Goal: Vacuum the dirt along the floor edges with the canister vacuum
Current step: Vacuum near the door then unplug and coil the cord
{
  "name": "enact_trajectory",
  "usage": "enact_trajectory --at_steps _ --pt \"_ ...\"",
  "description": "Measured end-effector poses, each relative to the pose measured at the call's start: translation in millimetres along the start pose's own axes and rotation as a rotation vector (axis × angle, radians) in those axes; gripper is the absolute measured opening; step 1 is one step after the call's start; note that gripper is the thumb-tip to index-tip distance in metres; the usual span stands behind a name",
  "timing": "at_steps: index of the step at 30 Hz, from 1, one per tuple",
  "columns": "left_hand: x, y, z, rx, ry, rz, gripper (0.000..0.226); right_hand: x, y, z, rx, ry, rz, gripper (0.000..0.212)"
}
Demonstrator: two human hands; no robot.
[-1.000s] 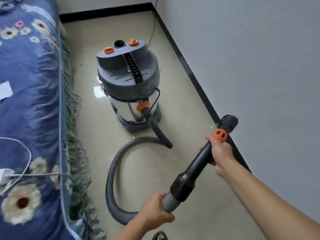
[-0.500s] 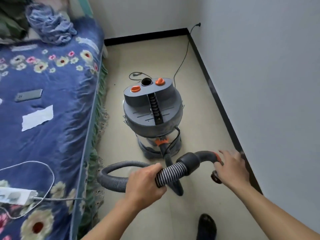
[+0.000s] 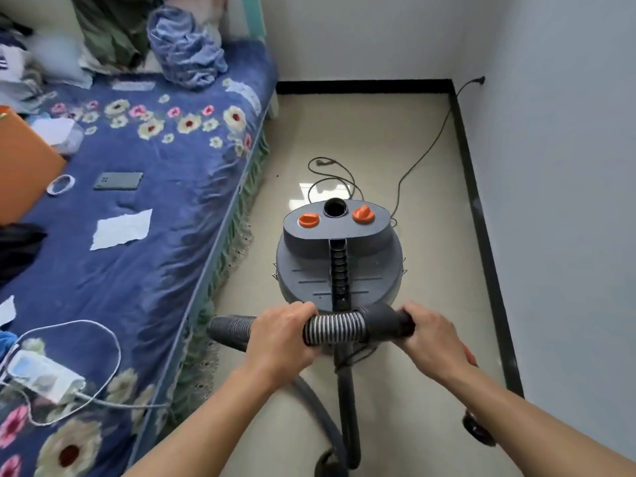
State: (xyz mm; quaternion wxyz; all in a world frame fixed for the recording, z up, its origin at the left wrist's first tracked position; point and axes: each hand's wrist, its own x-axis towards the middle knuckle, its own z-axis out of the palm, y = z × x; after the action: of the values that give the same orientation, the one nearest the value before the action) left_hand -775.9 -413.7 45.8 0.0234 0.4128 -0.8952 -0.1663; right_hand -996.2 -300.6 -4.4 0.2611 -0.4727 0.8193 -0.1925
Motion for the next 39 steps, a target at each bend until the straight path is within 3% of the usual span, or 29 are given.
enact_trajectory --at_steps 9,15,17,21,26,39 --pt "92.1 -12.9 31.2 -0.071 -0.041 -0.138 0.026 136.9 -15.1 -28.4 -0.203 -0.24 0.199 0.036" --pt "138.7 -24.6 58.7 -0.133 -0.065 -0.263 0.044 225.4 -28.3 -38.4 -0.136 -0.079 0.177 0.017" --pt "146.1 -24.2 65.6 -0.146 -0.096 -0.303 0.052 252.3 -31.7 -35.8 -0.164 -0.077 0.17 0.028" --pt "153.4 -27.6 79.8 -0.155 -0.152 -0.354 0.056 299.0 -39.5 -25.2 -0.303 -0.275 0.183 0.056" --pt "155.0 -29.2 82.2 -0.144 -0.188 -0.384 0.046 320.3 -52.0 -27.4 -0.386 -0.448 0.143 0.044" --pt "162.9 -27.2 79.8 -0.139 -0.238 -0.41 0.041 328.4 -64.1 -38.2 -0.692 -0.602 -0.098 0.028"
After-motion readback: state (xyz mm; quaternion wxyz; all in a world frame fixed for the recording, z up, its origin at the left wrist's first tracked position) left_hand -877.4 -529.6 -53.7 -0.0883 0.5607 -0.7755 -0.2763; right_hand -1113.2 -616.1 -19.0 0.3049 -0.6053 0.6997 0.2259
